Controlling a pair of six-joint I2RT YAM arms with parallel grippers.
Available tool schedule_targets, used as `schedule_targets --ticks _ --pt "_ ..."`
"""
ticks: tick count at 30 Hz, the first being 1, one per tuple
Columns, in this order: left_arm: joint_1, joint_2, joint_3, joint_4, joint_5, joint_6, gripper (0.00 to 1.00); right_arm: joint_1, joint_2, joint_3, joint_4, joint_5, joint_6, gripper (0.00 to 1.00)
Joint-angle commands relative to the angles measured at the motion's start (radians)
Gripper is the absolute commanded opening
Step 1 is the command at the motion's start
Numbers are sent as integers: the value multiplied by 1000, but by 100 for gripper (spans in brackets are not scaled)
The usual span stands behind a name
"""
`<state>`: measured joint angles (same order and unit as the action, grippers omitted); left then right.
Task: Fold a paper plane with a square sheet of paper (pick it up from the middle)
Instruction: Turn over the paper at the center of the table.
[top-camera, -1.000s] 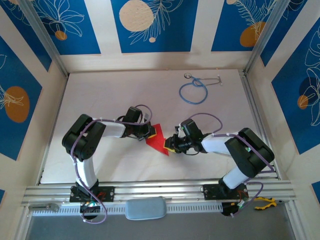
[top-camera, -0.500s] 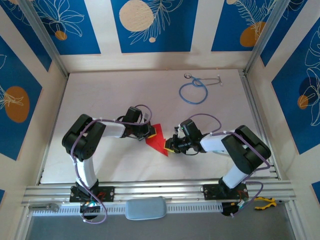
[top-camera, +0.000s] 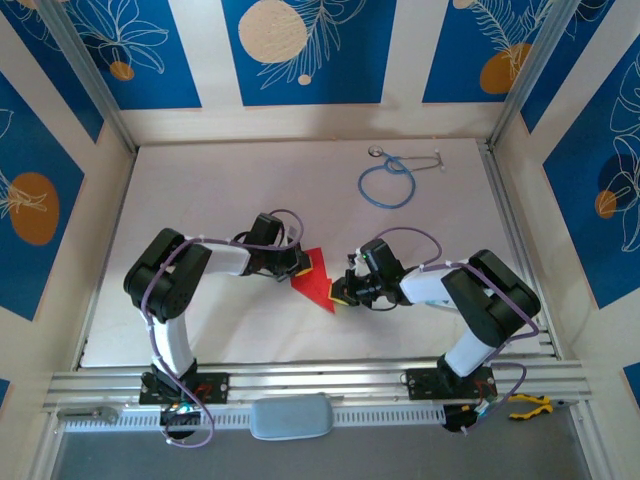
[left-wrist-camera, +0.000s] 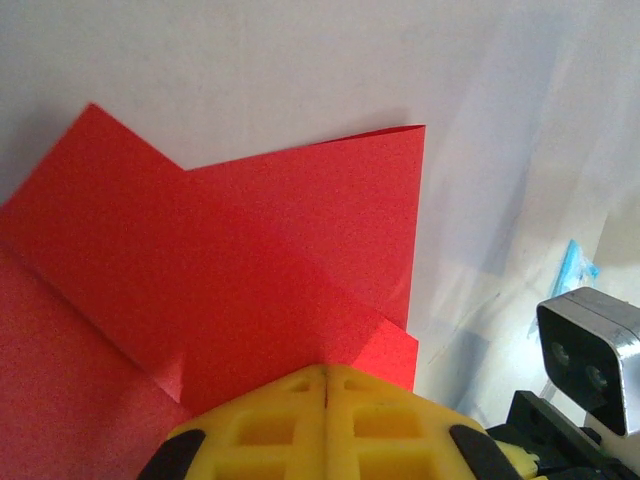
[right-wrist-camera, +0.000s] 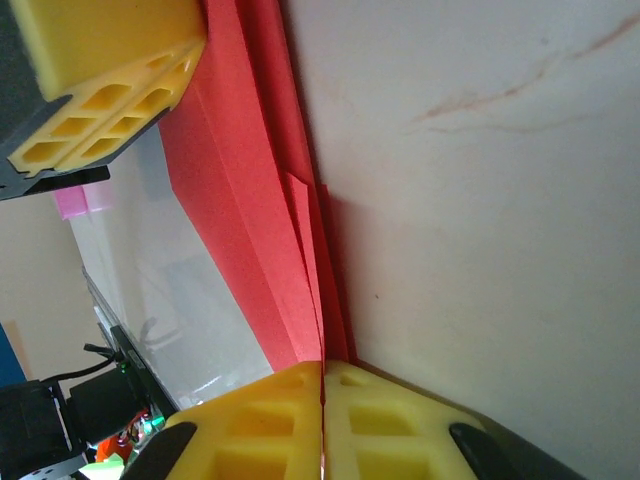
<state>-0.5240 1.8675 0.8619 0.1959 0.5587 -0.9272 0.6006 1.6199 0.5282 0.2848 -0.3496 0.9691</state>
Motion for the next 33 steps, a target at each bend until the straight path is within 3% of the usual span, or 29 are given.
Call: schedule_targets --ticks 1,8,11,27,33 --pt "12 -34 -4 28 34 -11 5 -6 -10 1 -1 -33 -25 5" --pt "12 -98 -15 89 54 -27 27 -13 -53 4 -36 -34 -46 3" --pt "12 -142 -14 77 45 -20 32 -14 -94 14 -97 -7 -74 3" --pt "16 -438 35 -273 -204 143 35 -11 -337 281 -775 399 -399 3" --pt "22 -507 11 -310 -285 151 36 19 -345 423 -1000 651 -511 4"
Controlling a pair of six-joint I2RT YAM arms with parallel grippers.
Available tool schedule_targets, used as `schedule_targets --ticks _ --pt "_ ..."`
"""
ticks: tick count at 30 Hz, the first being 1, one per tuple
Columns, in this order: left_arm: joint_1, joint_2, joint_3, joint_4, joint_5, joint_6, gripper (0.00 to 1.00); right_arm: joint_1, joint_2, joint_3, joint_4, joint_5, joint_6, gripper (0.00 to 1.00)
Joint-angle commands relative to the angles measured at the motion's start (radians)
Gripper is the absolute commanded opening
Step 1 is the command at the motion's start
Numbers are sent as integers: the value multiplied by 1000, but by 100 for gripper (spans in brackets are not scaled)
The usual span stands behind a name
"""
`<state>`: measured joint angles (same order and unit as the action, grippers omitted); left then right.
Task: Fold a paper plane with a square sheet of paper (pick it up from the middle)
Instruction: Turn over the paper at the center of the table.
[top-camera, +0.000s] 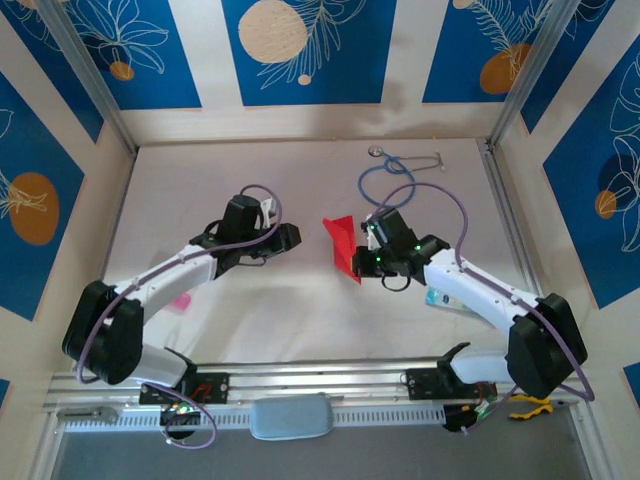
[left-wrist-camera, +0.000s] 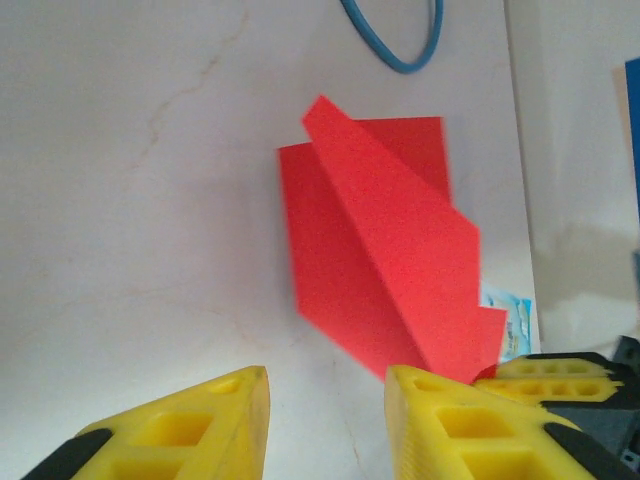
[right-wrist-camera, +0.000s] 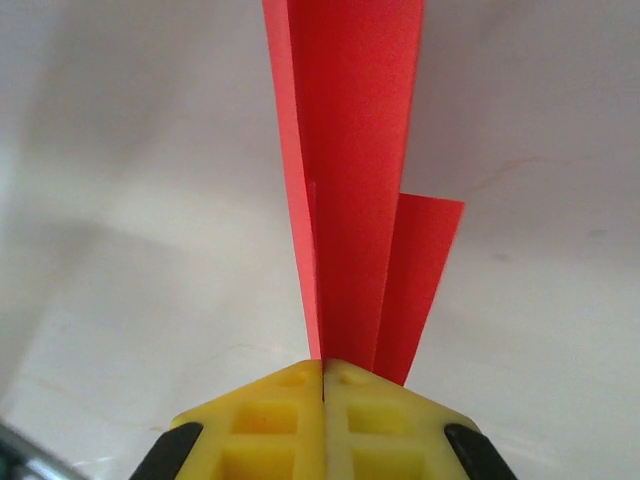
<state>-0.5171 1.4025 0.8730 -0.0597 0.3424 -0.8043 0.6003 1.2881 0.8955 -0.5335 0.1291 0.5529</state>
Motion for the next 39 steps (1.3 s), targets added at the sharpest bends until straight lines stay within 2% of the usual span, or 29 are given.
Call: schedule_targets --ticks 1,5,8,16,21,24,27,29,32,35,39 --pt "18 -54 -5 -59 -84 28 37 30 -4 76 -213 233 -110 4" --pt "27 -101 -30 -80 -137 24 38 89 75 152 -322 453 -127 4" --pt "37 -129 -45 -92 -166 19 39 140 162 201 -356 534 -139 5" --pt "64 -179 -79 -108 -194 4 40 338 441 320 -405 687 -114 7" --pt "78 -190 -96 -114 -194 -3 40 430 558 386 -416 695 -99 9" --pt "87 -200 -112 -106 -195 -16 40 461 585 405 -403 646 -98 14" --pt "96 -210 -124 -104 -204 -27 41 476 563 403 -363 563 -114 28" --pt "103 -215 -132 -101 -206 -35 41 473 517 386 -318 495 -111 37" --pt "109 -210 -135 -93 -192 -37 42 445 416 318 -211 383 -106 44" --pt "111 -197 -137 -81 -164 -37 42 327 305 203 -81 190 -66 41" --pt "110 -166 -143 -43 -110 -46 41 123 227 45 129 -144 3 19"
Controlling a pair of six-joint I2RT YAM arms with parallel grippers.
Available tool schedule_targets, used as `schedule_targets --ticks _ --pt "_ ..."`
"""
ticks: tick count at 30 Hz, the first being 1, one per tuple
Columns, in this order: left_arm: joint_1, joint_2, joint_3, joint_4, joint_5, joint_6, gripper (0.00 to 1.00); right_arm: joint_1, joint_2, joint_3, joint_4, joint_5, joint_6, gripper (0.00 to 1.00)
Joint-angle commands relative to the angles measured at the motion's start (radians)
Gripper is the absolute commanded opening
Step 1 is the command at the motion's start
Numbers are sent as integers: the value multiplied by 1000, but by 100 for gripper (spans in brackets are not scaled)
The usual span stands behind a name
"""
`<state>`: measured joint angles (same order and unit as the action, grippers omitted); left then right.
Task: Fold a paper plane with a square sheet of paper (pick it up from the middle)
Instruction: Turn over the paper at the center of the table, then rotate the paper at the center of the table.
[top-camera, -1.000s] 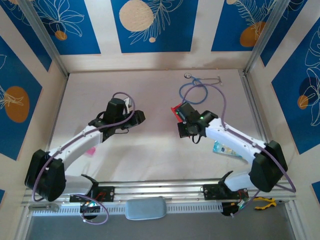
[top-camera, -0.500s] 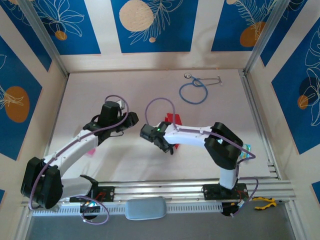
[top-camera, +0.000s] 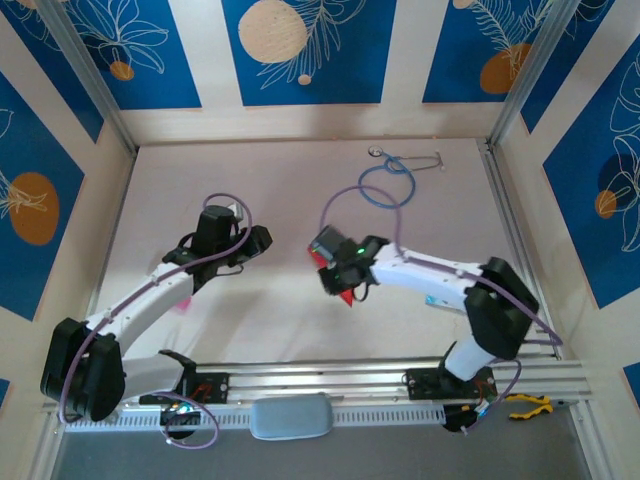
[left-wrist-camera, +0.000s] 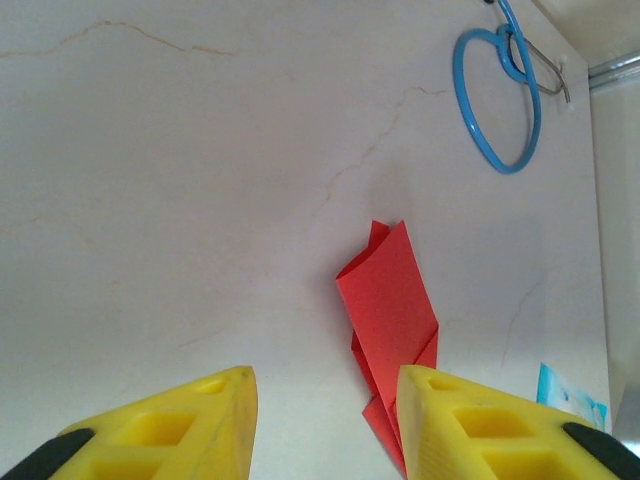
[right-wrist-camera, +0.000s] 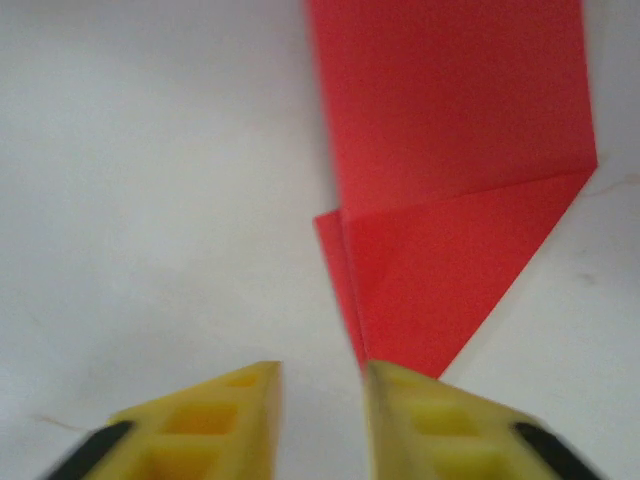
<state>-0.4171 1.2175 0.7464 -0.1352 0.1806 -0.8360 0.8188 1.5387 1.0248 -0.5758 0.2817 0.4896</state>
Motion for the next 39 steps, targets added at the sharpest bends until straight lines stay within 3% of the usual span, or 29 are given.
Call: schedule_targets --ticks 1,4,13,26,39 --pt "11 30 -18 44 70 -18 41 -136 -26 -112 215 -358 86 14" --pt "9 61 -18 75 120 -30 37 -210 -9 -160 305 -475 118 8" --pt "8 145 -39 183 253 -71 28 -259 114 -195 382 -542 193 5" --pt "-30 275 -10 277 342 -117 18 -242 184 -274 467 -517 450 6" --pt "-162 522 113 391 365 -196 10 -115 124 -359 592 -363 809 5"
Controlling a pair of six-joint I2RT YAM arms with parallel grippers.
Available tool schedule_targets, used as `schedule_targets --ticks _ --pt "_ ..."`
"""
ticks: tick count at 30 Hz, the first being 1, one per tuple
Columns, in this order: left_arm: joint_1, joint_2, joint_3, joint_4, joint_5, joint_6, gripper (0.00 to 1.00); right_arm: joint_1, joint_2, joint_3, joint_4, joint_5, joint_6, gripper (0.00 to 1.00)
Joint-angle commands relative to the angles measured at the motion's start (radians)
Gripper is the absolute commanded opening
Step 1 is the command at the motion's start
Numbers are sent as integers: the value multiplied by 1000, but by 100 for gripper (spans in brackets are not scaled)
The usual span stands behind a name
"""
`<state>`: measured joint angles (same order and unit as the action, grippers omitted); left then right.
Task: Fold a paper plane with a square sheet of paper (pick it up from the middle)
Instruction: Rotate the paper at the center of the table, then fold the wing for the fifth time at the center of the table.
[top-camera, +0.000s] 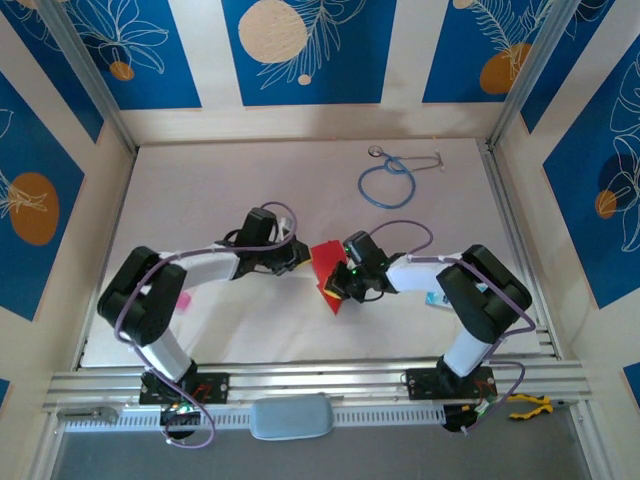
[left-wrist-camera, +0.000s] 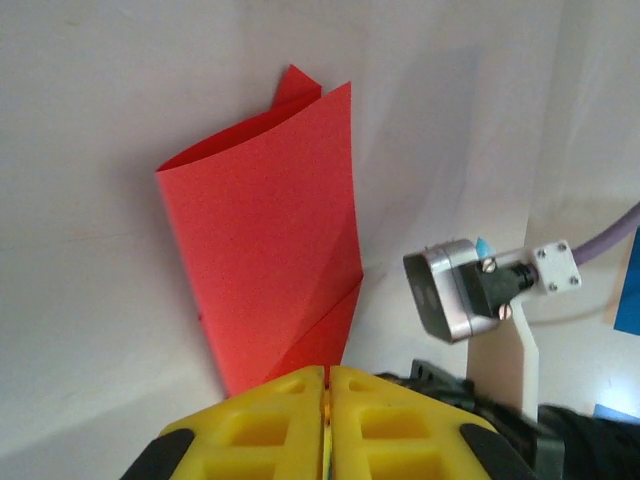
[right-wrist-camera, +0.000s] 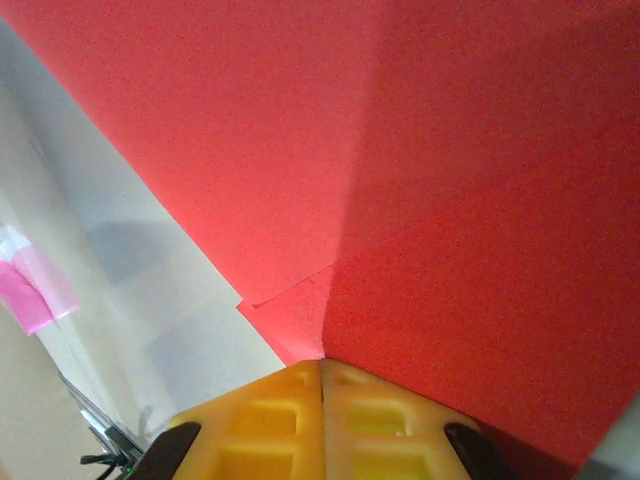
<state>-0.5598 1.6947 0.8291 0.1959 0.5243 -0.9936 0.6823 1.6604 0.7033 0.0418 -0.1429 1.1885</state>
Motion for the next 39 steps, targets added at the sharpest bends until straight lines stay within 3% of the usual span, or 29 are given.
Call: schedule_targets --ticks 1,14,18,25,32,39 --pt "-25 67 35 78 21 -51 9 26 0 -43 -20 70 119 5" --pt "-43 215 66 79 3 -36 3 34 -97 -21 -17 61 -9 10" --pt "-43 226 51 71 19 -10 0 15 -174 -21 -89 124 -51 19" --pt "-44 224 50 25 71 89 0 -95 -300 -114 -95 119 -87 37" --pt "-41 219 73 -44 116 180 0 -200 -311 -171 -30 -17 -119 46" --pt "-42 227 99 -63 144 206 0 -250 -227 -152 42 -150 -156 45"
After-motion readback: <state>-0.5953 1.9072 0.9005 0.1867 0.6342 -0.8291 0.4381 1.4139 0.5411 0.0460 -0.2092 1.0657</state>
